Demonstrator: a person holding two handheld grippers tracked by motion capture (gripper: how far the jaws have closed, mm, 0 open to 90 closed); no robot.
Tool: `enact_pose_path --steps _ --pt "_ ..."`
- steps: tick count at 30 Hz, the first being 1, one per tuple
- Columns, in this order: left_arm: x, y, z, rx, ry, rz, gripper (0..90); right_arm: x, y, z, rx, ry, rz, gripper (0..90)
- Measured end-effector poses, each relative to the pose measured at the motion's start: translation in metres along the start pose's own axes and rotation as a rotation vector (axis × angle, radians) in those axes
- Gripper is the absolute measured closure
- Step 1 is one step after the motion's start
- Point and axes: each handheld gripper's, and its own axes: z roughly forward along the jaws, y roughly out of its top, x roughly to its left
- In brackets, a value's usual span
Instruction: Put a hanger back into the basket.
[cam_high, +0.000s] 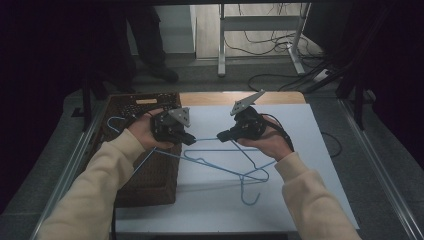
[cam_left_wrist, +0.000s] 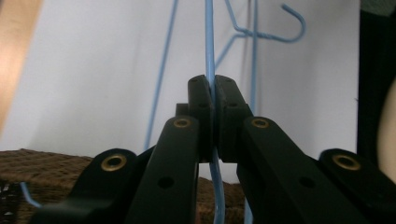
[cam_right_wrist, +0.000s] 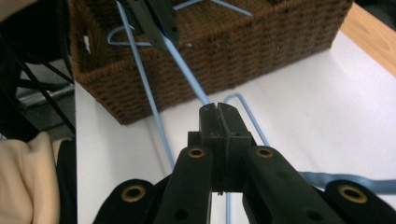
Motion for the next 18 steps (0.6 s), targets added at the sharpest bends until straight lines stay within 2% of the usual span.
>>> enact_pose_path --steps 3,8,12,14,18 --pt "0.001 -0.003 -0.006 -0.037 0.008 -0.012 86.9 0.001 -0.002 -0.007 -0.048 -0.005 0.005 88.7" --pt "-0.001 -0.007 -0.02 -0.111 0.027 -0.036 87.0 0.003 -0.013 -0.023 -0.125 -0.034 0.03 76.1" --pt "-0.001 -0.016 -0.034 -0.156 0.062 -0.065 87.0 0.006 -0.027 -0.038 -0.187 -0.062 0.052 67.6" --pt "-0.001 -0.022 -0.042 -0.201 0.078 -0.089 86.9 0.007 -0.037 -0.044 -0.206 -0.092 0.066 62.8" --pt "-0.001 -0.033 -0.053 -0.246 0.104 -0.133 87.0 0.009 -0.057 -0.048 -0.231 -0.13 0.101 54.5"
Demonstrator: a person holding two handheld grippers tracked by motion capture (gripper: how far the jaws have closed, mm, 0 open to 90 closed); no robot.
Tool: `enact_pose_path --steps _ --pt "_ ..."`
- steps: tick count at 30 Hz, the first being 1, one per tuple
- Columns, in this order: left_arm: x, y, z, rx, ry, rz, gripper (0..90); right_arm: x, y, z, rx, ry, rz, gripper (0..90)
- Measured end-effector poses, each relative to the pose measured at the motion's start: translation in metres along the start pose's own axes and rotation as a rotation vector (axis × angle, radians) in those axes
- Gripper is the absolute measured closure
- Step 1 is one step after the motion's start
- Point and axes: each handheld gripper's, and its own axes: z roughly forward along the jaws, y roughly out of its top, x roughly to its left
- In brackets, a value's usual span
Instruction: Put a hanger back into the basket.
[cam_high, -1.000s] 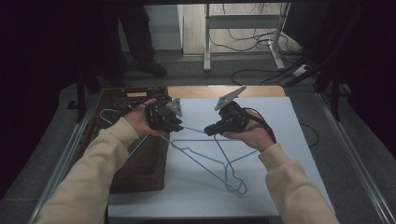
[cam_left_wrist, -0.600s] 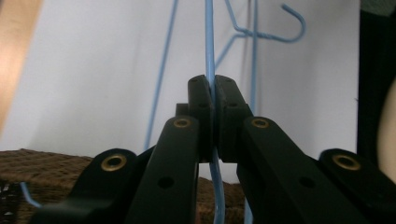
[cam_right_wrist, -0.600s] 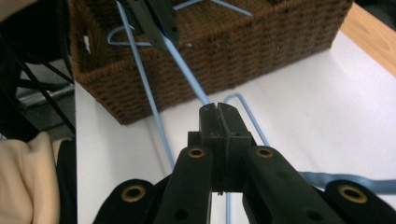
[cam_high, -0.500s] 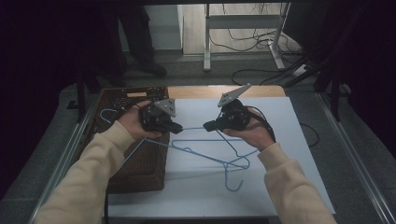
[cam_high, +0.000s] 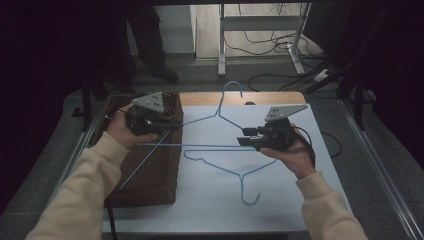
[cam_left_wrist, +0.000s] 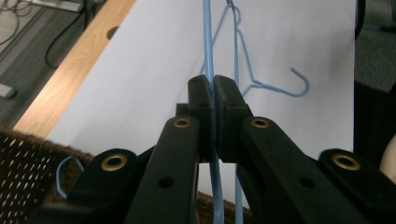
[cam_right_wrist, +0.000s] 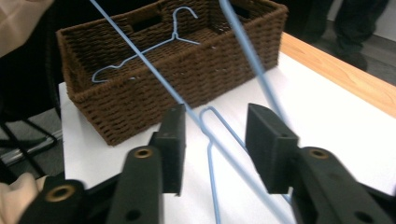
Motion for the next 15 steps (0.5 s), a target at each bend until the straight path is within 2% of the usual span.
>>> enact_pose_path --steps 5,11,15 --pt "0.002 -0.016 -0.015 -0.043 0.04 -0.062 86.9 0.001 -0.023 -0.004 -0.008 -0.019 0.034 47.4" --pt "0.003 -0.039 -0.033 -0.089 0.092 -0.14 86.9 -0.004 -0.048 -0.005 0.009 -0.028 0.082 45.3" --pt "0.001 -0.059 -0.046 -0.138 0.118 -0.201 86.9 -0.007 -0.06 -0.003 0.03 -0.035 0.11 44.5"
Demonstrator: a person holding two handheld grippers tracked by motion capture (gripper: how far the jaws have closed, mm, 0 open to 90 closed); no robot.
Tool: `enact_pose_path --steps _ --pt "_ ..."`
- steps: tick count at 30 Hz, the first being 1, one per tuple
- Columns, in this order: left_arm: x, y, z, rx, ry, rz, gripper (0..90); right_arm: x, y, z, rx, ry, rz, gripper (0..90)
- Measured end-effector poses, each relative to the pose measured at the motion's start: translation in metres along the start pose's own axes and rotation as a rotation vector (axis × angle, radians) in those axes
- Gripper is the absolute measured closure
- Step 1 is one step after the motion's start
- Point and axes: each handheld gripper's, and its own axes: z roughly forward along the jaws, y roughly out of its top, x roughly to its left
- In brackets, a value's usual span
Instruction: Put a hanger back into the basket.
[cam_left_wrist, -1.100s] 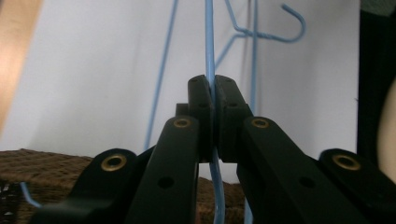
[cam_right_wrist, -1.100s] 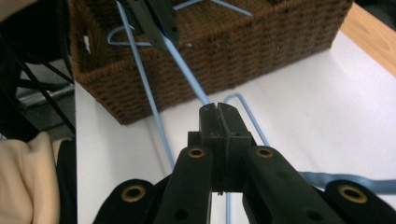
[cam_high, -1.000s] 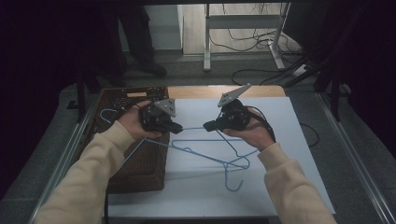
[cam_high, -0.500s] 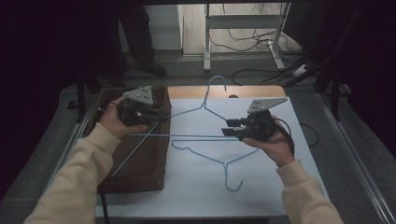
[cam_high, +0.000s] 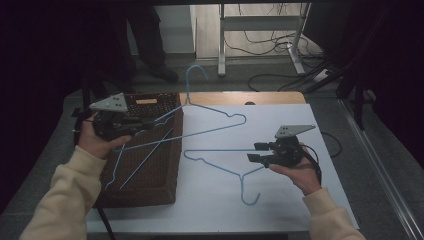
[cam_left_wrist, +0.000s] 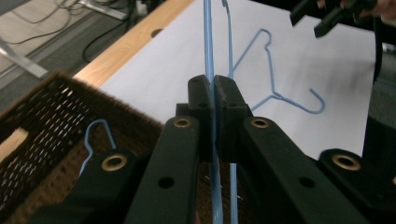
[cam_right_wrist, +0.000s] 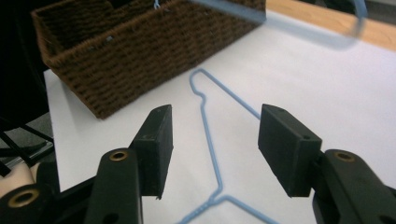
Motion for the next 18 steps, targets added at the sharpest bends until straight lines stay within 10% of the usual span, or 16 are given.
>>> enact_pose_path --steps 18 --pt "0.01 -0.081 -0.049 -0.118 0.137 -0.223 86.9 -0.014 -0.017 0.008 0.051 -0.033 0.049 42.4"
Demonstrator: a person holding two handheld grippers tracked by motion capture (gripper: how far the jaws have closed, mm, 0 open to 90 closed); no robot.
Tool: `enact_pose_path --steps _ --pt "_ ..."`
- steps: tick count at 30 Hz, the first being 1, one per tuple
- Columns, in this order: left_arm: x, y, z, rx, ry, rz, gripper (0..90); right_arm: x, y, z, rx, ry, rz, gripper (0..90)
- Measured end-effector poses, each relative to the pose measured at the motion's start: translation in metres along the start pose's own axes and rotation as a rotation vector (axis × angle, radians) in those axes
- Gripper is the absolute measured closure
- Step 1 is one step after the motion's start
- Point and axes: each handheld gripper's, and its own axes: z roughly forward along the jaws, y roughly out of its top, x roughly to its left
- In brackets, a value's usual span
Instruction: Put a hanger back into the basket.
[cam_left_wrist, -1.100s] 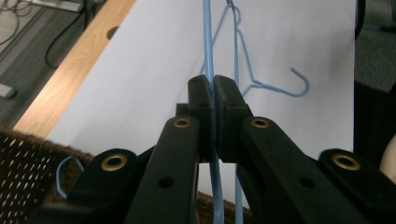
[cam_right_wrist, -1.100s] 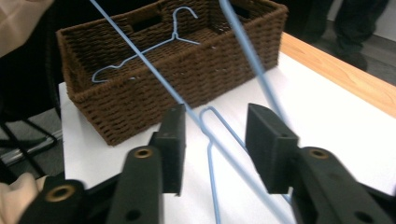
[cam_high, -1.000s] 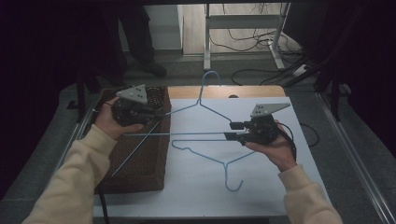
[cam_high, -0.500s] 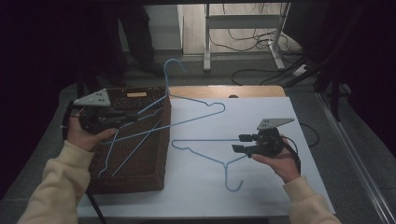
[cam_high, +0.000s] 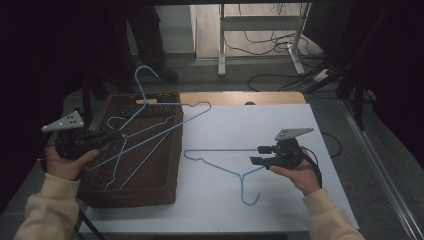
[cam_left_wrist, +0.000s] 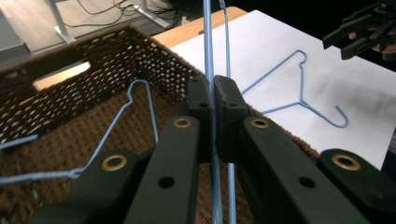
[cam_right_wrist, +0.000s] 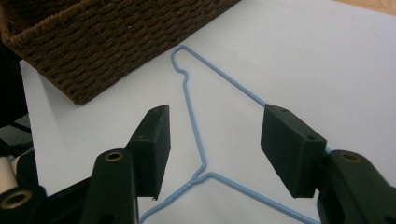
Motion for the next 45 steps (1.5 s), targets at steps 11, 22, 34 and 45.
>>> enact_pose_path --steps 11,22,34,45 --pt "0.01 -0.026 -0.017 -0.049 0.07 -0.082 87.0 -0.001 -0.002 0.003 0.016 -0.007 0.0 42.5" --pt "0.017 -0.043 -0.022 -0.092 0.147 -0.15 87.0 -0.003 -0.003 0.004 0.023 -0.013 0.001 42.7" --pt "0.024 -0.052 -0.023 -0.095 0.184 -0.202 86.9 -0.003 -0.003 0.006 0.032 -0.014 0.0 42.8" --pt "0.029 -0.054 0.0 -0.053 0.18 -0.224 86.9 -0.003 -0.003 0.006 0.038 -0.015 -0.001 42.9"
